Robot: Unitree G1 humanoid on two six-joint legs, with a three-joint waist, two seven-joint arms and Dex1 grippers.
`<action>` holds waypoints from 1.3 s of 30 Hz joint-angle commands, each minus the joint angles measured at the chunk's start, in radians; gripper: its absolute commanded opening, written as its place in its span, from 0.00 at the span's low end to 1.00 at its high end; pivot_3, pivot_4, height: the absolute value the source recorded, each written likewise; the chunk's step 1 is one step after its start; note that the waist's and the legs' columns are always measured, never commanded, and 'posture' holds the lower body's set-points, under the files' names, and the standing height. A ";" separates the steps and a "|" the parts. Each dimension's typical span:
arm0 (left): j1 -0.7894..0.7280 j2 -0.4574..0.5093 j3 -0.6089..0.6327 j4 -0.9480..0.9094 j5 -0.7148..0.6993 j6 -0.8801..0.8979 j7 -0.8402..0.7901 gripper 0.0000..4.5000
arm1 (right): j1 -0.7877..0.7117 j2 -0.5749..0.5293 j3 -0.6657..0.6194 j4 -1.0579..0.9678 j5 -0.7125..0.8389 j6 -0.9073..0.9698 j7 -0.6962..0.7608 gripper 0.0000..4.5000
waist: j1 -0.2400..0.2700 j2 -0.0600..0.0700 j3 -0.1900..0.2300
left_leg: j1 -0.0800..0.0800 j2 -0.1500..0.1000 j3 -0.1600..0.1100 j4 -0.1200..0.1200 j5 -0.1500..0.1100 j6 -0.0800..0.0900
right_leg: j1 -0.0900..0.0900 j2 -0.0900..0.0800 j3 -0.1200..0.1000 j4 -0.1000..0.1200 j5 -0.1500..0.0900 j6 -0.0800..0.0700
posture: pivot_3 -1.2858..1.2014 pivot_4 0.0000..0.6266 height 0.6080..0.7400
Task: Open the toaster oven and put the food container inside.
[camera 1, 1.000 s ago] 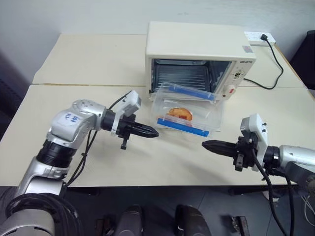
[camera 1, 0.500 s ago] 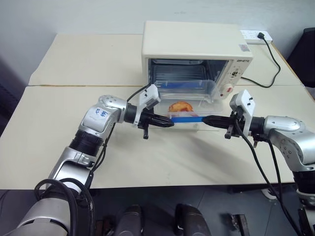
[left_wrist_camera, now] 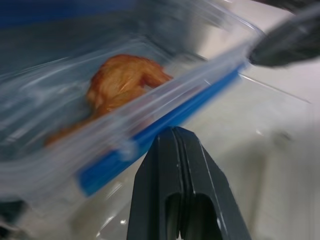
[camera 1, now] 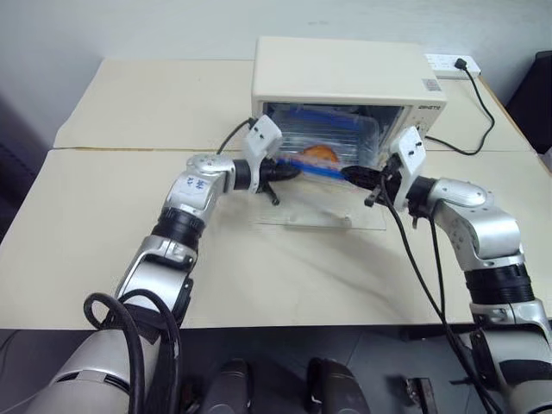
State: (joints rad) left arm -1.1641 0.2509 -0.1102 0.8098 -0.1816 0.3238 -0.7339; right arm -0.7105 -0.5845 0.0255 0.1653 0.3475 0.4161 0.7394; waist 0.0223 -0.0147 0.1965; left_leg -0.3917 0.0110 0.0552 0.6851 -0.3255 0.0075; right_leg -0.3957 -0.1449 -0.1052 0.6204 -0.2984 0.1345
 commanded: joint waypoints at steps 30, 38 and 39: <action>0.218 0.236 0.124 -0.645 -0.190 0.334 -0.237 0.00 | -0.203 0.161 -0.092 0.392 -0.124 -0.199 -0.183 0.01 | -0.044 0.001 0.000 | 0.001 0.001 0.000 -0.002 0.001 -0.002 | -0.001 0.000 0.001 0.002 0.000 0.000 | 0.52 0.24 1.00; 0.243 0.416 0.233 -0.794 -0.372 0.516 -0.341 0.33 | -0.002 0.022 -0.123 -0.012 -0.001 -0.001 0.010 0.00 | -0.048 0.002 0.001 | 0.000 0.001 -0.003 -0.003 0.001 -0.002 | -0.001 0.000 0.000 0.001 0.000 0.000 | 0.52 0.24 1.00; 0.241 0.443 0.249 -0.807 -0.399 0.544 -0.353 0.40 | 0.050 -0.015 -0.139 -0.106 0.037 0.053 0.035 0.00 | -0.043 0.003 0.002 | 0.000 0.001 -0.003 -0.003 0.001 -0.002 | -0.001 0.000 0.000 0.001 0.000 0.000 | 0.52 0.24 1.00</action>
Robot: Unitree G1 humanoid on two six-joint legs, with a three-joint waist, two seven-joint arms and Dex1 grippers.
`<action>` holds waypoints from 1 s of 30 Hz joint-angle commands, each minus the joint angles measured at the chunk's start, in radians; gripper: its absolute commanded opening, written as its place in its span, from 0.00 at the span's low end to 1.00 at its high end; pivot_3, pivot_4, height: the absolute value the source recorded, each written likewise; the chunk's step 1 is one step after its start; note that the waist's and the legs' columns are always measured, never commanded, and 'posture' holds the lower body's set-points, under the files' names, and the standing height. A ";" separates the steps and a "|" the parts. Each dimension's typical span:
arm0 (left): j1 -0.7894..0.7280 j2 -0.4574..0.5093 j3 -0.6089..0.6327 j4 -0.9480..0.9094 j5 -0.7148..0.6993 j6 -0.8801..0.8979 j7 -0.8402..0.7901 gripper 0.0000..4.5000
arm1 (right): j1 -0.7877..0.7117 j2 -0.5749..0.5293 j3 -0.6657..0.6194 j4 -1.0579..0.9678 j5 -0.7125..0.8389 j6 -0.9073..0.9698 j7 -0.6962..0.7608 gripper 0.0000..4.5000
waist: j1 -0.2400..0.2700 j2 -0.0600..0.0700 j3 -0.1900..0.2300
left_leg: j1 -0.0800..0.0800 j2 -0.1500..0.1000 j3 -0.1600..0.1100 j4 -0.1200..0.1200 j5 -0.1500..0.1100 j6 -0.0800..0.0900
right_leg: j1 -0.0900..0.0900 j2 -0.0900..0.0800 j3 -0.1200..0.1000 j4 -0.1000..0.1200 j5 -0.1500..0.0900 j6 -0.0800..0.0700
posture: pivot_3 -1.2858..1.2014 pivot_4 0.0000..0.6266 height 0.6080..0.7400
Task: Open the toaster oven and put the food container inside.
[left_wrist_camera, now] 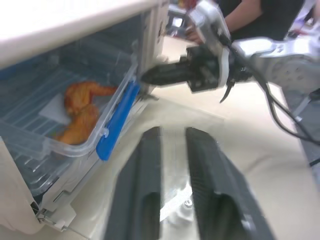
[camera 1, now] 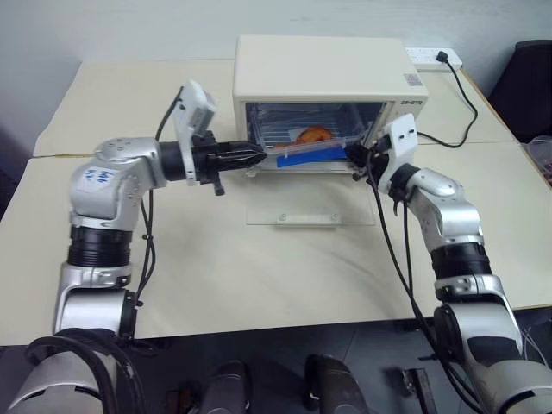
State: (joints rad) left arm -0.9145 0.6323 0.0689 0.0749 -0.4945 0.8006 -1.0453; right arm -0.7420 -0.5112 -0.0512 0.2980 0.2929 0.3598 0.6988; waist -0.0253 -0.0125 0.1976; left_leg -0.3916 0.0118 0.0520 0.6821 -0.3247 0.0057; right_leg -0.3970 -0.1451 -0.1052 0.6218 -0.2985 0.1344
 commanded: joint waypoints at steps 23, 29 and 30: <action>0.036 0.326 0.065 -0.117 -0.174 0.088 -0.208 1.00 | 0.762 -0.026 -0.165 -0.898 0.289 0.401 -0.211 0.18 | 0.027 0.001 0.000 | 0.003 0.000 0.003 0.001 0.000 0.001 | 0.003 0.000 0.003 0.000 0.000 0.000 | 0.52 0.24 1.00; 0.022 0.355 0.069 -0.124 -0.192 0.103 -0.228 1.00 | 0.669 0.026 -0.104 -0.715 0.168 0.282 -0.253 0.01 | 0.025 0.001 0.000 | 0.003 0.000 0.004 0.000 0.000 0.001 | 0.001 0.001 0.003 0.000 0.000 -0.001 | 0.52 0.24 1.00; 0.022 0.359 0.069 -0.127 -0.193 0.104 -0.230 1.00 | 0.647 0.032 -0.099 -0.676 0.151 0.271 -0.265 0.01 | 0.024 0.001 0.000 | 0.003 0.000 0.004 0.000 0.000 0.001 | 0.001 0.001 0.003 0.000 0.000 -0.001 | 0.52 0.24 1.00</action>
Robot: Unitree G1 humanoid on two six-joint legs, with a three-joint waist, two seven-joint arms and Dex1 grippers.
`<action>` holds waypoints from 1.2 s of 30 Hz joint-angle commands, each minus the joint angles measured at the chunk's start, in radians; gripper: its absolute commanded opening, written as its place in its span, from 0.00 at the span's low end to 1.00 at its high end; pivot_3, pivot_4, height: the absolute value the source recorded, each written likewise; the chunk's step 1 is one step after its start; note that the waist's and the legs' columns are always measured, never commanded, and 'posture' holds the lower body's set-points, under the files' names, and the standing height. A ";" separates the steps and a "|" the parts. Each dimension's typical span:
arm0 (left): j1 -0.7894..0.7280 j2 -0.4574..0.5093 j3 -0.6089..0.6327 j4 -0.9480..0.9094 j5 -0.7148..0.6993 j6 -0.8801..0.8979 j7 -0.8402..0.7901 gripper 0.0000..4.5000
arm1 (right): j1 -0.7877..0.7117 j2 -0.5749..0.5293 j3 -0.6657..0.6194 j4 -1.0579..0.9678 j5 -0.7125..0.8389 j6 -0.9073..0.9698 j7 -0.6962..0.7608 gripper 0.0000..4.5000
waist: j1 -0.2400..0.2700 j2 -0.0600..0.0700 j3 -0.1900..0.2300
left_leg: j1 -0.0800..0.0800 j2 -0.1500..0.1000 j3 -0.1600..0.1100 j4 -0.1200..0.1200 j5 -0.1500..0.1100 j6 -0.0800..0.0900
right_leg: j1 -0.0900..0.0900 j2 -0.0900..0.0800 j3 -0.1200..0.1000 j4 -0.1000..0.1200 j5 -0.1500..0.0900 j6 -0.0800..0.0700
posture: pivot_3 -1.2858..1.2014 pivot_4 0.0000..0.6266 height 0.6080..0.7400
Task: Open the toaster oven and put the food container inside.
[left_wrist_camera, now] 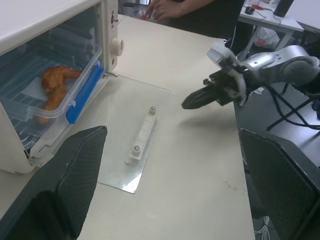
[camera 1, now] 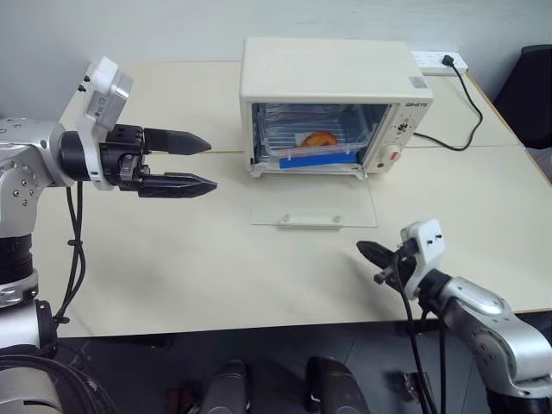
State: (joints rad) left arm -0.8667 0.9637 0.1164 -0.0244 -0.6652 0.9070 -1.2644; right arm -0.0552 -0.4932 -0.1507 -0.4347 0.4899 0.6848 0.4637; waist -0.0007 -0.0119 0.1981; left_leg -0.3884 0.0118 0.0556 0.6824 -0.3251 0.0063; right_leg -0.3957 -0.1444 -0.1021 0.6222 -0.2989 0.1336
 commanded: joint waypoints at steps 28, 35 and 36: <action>0.004 0.041 0.029 0.024 0.015 -0.071 0.008 1.00 | -0.508 -0.238 -0.133 0.264 0.102 0.049 0.249 0.21 | 0.003 0.001 0.001 | -0.002 -0.001 0.000 0.001 -0.001 0.001 | -0.001 0.000 0.000 0.000 0.000 0.000 | 0.52 0.24 1.00; 0.029 0.078 0.046 0.054 0.027 -0.105 0.000 1.00 | -0.381 -0.633 -0.275 0.323 0.240 0.146 0.676 0.75 | 0.003 0.005 0.003 | -0.002 0.000 0.002 0.000 -0.001 0.002 | -0.001 0.000 0.000 -0.001 0.000 0.000 | 0.52 0.24 1.00; 0.028 0.085 0.050 0.063 0.030 -0.113 -0.002 1.00 | -0.370 -0.674 -0.298 0.343 0.246 0.148 0.718 0.81 | 0.001 0.004 0.003 | -0.002 0.000 0.002 0.000 -0.001 0.002 | -0.001 0.000 0.000 -0.001 0.000 0.000 | 0.52 0.24 1.00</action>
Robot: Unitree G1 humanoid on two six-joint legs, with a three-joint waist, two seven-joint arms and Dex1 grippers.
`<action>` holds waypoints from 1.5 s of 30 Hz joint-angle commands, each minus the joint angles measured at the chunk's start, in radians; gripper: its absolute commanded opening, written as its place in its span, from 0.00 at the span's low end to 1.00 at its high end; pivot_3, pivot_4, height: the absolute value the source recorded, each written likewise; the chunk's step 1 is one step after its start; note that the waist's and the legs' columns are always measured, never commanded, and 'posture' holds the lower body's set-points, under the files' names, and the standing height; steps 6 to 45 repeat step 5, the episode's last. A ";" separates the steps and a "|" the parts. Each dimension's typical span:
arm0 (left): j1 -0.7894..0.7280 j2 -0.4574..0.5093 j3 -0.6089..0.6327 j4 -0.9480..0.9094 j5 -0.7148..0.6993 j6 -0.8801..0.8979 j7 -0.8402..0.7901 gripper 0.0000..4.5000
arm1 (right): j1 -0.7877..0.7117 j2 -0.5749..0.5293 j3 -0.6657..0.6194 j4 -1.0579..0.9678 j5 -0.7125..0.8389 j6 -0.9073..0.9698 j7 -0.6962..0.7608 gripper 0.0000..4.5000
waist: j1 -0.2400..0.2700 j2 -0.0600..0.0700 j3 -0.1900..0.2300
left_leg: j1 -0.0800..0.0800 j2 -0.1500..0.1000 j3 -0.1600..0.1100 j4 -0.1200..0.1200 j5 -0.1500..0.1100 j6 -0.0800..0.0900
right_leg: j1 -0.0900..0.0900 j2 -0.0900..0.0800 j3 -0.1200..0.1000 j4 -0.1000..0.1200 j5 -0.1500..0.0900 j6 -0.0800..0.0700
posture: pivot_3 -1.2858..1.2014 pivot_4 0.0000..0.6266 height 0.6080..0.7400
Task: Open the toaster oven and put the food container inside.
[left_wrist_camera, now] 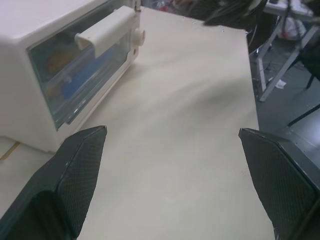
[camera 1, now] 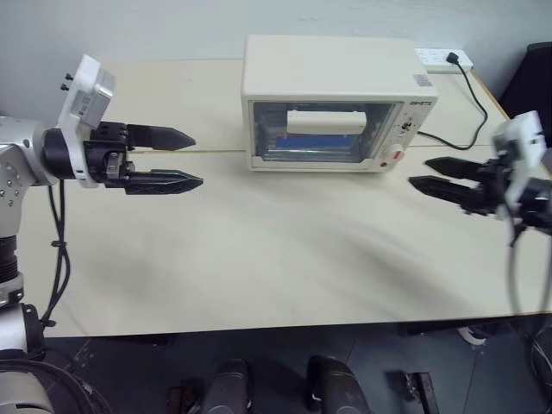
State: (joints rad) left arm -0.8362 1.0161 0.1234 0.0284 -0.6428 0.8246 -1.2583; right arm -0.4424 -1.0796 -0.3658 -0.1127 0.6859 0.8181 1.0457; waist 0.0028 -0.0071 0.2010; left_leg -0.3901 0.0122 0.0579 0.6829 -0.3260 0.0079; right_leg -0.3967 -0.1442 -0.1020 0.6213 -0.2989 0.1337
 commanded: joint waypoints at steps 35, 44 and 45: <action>-0.008 0.047 0.058 0.045 0.017 -0.057 -0.004 1.00 | 0.012 -0.139 -0.139 0.101 0.056 0.002 0.176 0.81 | -0.006 0.000 0.000 | 0.002 0.001 0.003 0.000 0.000 0.000 | 0.000 0.000 0.002 0.001 0.000 0.000 | 0.52 0.24 1.00; -0.008 0.047 0.058 0.045 0.017 -0.057 -0.004 1.00 | 0.012 -0.139 -0.139 0.101 0.056 0.002 0.176 0.81 | -0.006 0.000 0.000 | 0.002 0.001 0.003 0.000 0.000 0.000 | 0.000 0.000 0.002 0.001 0.000 0.000 | 0.52 0.24 1.00; -0.008 0.047 0.058 0.045 0.017 -0.057 -0.004 1.00 | 0.012 -0.139 -0.139 0.101 0.056 0.002 0.176 0.81 | -0.006 0.000 0.000 | 0.002 0.001 0.003 0.000 0.000 0.000 | 0.000 0.000 0.002 0.001 0.000 0.000 | 0.52 0.24 1.00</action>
